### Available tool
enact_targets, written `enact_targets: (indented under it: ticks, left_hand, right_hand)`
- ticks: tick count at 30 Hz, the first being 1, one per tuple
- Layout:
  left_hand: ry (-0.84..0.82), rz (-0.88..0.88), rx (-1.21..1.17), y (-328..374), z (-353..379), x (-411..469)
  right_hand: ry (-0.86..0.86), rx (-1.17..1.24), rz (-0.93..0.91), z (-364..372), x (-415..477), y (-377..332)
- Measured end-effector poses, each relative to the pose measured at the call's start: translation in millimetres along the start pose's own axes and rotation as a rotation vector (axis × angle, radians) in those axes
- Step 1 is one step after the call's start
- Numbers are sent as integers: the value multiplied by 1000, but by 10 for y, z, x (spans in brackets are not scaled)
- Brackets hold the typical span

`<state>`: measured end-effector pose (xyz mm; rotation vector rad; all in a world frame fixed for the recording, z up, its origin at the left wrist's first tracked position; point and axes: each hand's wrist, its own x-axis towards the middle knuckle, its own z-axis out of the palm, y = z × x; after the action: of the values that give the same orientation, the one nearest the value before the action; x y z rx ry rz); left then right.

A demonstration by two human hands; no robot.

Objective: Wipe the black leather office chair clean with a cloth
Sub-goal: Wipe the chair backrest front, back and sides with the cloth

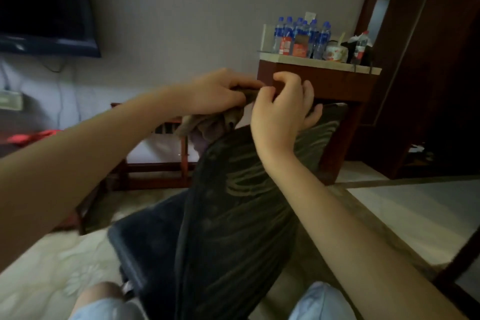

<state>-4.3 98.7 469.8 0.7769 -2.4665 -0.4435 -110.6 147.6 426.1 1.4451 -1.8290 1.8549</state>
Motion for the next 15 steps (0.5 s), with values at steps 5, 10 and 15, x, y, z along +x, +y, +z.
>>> enact_targets:
  ticks: [5,10,15]
  left_hand:
    - [201,-39,351,24,-505,-676]
    - [430,-184,343,55,-773,-1208]
    - [434,-214,433,-25,-571,-1420]
  right_hand:
    - [-100,312,23,179,-385,-455]
    - [-442,401,49,362,-602,-930]
    - [-678,84,-190,385,-629,-1049]
